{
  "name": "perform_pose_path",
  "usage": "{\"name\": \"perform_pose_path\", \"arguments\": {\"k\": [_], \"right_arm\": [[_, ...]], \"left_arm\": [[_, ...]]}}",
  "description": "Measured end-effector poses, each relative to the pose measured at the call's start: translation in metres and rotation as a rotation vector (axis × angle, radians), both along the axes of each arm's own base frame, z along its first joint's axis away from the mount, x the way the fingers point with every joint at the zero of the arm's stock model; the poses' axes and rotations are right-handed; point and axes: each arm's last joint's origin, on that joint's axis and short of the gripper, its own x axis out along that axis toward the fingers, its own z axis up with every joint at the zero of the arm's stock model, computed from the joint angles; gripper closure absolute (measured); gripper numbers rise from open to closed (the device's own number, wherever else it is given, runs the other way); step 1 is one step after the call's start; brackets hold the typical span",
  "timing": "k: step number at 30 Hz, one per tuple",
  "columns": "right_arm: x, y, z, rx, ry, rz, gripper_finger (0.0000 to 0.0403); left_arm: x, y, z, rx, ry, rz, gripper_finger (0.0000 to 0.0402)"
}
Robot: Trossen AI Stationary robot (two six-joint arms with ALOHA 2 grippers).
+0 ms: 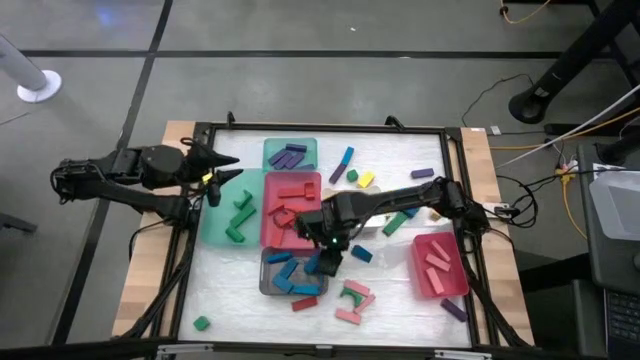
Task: Sort blocks
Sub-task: Put the green block into the bottom green bin
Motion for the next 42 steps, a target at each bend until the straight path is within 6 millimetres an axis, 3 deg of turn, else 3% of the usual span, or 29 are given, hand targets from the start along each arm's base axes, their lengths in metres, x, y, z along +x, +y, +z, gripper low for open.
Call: {"name": "perform_pose_path", "arguments": {"k": [4,10,15,18,23,31,42], "right_arm": [[0.017,-0.013,0.029,-0.06,-0.238,-0.059,0.0247],[0.056,-0.03,0.052,-0.206,-0.734,-0.152,0.0261],[0.086,-0.045,0.049,-0.299,-1.045,-0.173,0.0262],[0.103,-0.055,0.035,-0.319,-1.142,-0.205,0.0252],[0.125,-0.069,-0.005,-0.331,-1.172,-0.235,0.0242],[0.139,-0.082,-0.051,-0.347,-1.11,-0.248,0.0241],[0.14,-0.086,-0.054,-0.345,-1.11,-0.251,0.024]], "left_arm": [[0.001,-0.005,-0.001,-0.055,0.008,-0.113,0.0265],[0.001,-0.018,-0.003,-0.195,0.03,-0.389,0.0265],[-0.006,-0.033,-0.009,-0.433,0.133,-0.666,0.0265],[-0.011,-0.04,-0.013,-0.592,0.221,-0.742,0.0265],[-0.021,-0.049,-0.019,-0.771,0.372,-0.772,0.0265],[-0.025,-0.067,-0.025,-0.938,0.565,-0.748,0.0265],[-0.008,-0.121,-0.05,-0.804,0.885,-0.804,0.0265]]}}
